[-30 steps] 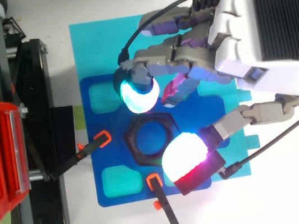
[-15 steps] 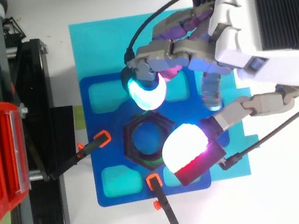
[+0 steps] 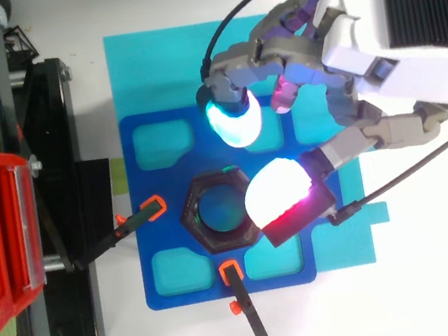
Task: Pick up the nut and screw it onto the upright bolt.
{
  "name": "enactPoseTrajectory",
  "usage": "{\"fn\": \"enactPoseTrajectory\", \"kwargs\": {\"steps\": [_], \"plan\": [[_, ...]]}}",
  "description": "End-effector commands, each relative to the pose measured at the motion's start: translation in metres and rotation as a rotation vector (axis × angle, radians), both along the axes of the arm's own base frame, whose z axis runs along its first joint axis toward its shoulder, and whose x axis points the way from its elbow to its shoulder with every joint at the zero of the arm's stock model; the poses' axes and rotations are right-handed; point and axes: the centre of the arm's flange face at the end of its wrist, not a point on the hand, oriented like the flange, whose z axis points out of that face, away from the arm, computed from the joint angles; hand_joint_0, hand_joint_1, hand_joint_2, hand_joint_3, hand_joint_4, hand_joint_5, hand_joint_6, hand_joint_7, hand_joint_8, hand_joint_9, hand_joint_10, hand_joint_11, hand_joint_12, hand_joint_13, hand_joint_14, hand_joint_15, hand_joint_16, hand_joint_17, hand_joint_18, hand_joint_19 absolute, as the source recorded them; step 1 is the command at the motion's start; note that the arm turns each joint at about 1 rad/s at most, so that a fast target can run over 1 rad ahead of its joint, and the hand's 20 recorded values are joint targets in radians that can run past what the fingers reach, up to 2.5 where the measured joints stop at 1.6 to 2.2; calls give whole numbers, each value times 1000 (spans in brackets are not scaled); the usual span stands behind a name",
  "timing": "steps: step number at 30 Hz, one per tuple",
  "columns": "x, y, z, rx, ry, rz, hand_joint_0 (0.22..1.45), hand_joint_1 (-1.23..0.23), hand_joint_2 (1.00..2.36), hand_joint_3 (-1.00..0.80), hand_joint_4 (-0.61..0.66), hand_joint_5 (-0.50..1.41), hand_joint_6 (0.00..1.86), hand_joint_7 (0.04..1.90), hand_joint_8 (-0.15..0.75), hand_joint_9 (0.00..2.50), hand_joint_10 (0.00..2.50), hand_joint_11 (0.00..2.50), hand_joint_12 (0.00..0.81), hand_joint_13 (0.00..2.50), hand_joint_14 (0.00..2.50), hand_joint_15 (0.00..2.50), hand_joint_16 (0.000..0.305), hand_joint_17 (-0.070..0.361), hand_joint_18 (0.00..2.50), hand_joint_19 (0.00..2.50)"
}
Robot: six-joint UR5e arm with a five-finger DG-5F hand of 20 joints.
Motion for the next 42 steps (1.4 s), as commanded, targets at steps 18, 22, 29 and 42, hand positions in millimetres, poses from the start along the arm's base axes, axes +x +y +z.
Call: {"fn": "enactPoseTrajectory", "kwargs": {"steps": [18,22,29,42], "plan": [[18,-26,54,-45,-56,85,446,-164,1000,-500,254,-125,503,923,285,895,5,161,349,560,0,21,47,107,342,62],[23,-17,48,-54,-75,97,439,-142,1000,-500,207,-161,502,755,281,655,0,0,372,375,0,0,51,115,121,0],[38,2,1,-13,-39,121,434,-85,1000,-500,171,-184,501,636,249,432,0,0,370,214,0,0,52,118,0,0],[40,24,-6,-10,-26,156,440,-41,1000,-500,180,-187,502,731,256,375,0,0,376,167,0,0,52,118,0,0]]}}
